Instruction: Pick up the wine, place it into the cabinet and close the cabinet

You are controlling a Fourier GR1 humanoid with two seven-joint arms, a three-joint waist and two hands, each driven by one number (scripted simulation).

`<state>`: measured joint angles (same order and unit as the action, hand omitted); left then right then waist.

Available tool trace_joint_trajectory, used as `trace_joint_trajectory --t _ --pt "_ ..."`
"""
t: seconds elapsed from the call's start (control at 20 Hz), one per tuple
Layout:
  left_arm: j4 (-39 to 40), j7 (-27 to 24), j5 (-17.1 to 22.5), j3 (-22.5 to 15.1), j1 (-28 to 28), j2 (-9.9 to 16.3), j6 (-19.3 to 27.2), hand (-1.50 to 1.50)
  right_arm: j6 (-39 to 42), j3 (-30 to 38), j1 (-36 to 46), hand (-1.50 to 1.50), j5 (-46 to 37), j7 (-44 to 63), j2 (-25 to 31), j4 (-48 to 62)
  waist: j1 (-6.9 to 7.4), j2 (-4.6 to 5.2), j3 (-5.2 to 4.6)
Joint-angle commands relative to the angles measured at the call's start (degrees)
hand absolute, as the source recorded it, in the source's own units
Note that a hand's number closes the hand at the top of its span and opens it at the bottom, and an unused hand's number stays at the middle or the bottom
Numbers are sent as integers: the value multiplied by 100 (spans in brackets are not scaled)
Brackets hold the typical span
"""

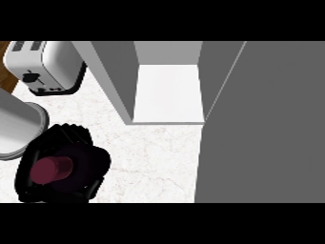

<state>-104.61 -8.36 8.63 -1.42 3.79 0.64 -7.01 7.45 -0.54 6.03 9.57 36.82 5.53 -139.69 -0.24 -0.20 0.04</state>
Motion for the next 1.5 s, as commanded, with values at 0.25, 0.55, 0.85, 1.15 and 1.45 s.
trace_joint_trajectory --t 0.25,0.55,0.85,1.15,1.45 --pt "-97 716 -101 -1448 -1014 -63 1483 150 -4 407 165 -150 827 485 132 -520 -44 12 -2" --pt "-373 1422 -123 -2243 -1701 -64 2877 150 101 -4 -388 -150 537 224 -112 -799 -61 0 1" --pt "228 1564 -288 -2278 -2636 -64 3554 150 155 87 -469 -150 640 188 -151 -790 -66 6 1" --pt "538 1709 -320 -2382 -3114 -64 4044 150 184 214 -352 -150 621 202 -111 -775 -38 8 -3" --pt "1367 1032 -297 -2483 -3257 -64 4108 150 230 250 -362 -150 731 137 -97 -738 -67 19 -3"
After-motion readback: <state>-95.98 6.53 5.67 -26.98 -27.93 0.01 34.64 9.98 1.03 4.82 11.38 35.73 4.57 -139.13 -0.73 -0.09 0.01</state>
